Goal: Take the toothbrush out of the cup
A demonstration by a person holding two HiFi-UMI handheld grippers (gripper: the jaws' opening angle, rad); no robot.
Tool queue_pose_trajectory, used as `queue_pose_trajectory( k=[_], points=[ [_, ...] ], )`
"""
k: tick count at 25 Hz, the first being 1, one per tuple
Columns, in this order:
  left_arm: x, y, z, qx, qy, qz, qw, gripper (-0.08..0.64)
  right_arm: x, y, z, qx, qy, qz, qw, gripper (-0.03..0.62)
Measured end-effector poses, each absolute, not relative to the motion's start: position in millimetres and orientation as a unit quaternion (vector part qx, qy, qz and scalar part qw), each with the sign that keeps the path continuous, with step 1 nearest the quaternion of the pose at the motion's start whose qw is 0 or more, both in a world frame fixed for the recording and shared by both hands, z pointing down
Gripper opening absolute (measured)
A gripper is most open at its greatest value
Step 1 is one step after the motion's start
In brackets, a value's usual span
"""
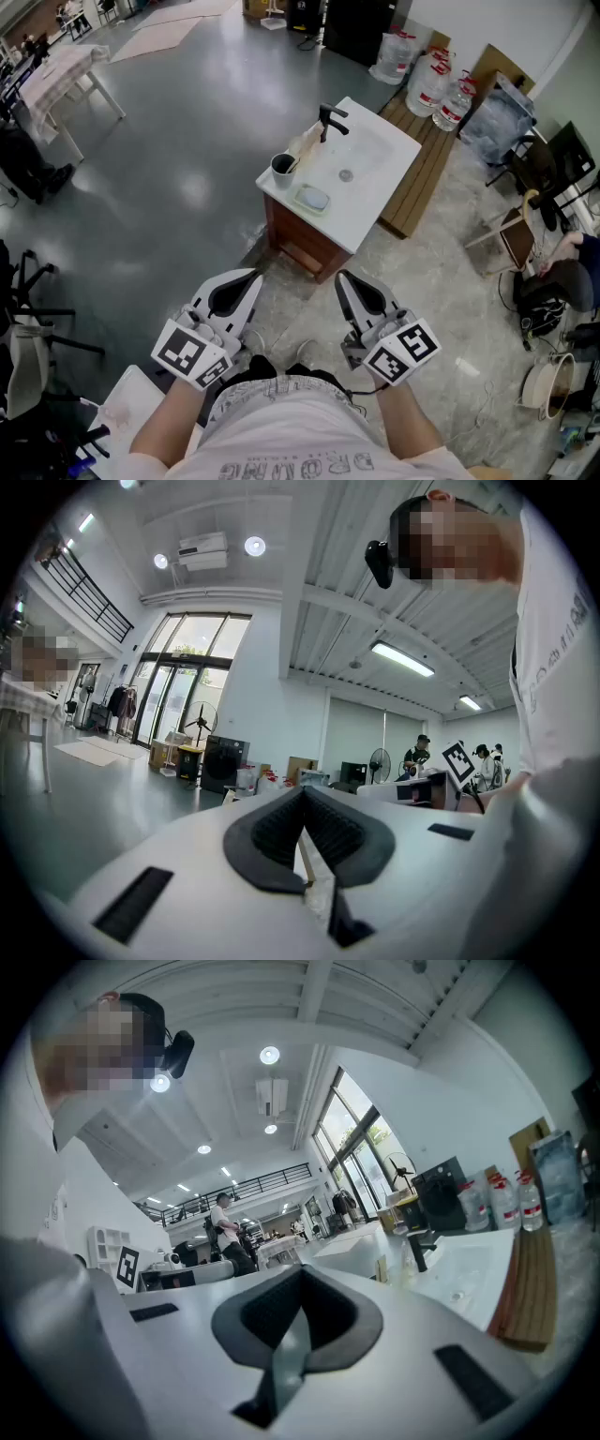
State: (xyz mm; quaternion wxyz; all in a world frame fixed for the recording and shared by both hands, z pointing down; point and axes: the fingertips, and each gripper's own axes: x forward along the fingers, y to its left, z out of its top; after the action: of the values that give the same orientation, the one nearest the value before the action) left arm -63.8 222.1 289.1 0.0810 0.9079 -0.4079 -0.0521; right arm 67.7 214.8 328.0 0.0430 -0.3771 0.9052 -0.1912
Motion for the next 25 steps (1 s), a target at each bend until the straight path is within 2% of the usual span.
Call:
queue_pose_trajectory(
  k=[25],
  points=[
    [-62.5, 201.6, 295.4, 0.908, -0.409, -0.043, 0.083, 0.017, 62.3, 193.1, 333.2, -0.378, 0.907, -0.186, 0.027, 0.006]
  ],
)
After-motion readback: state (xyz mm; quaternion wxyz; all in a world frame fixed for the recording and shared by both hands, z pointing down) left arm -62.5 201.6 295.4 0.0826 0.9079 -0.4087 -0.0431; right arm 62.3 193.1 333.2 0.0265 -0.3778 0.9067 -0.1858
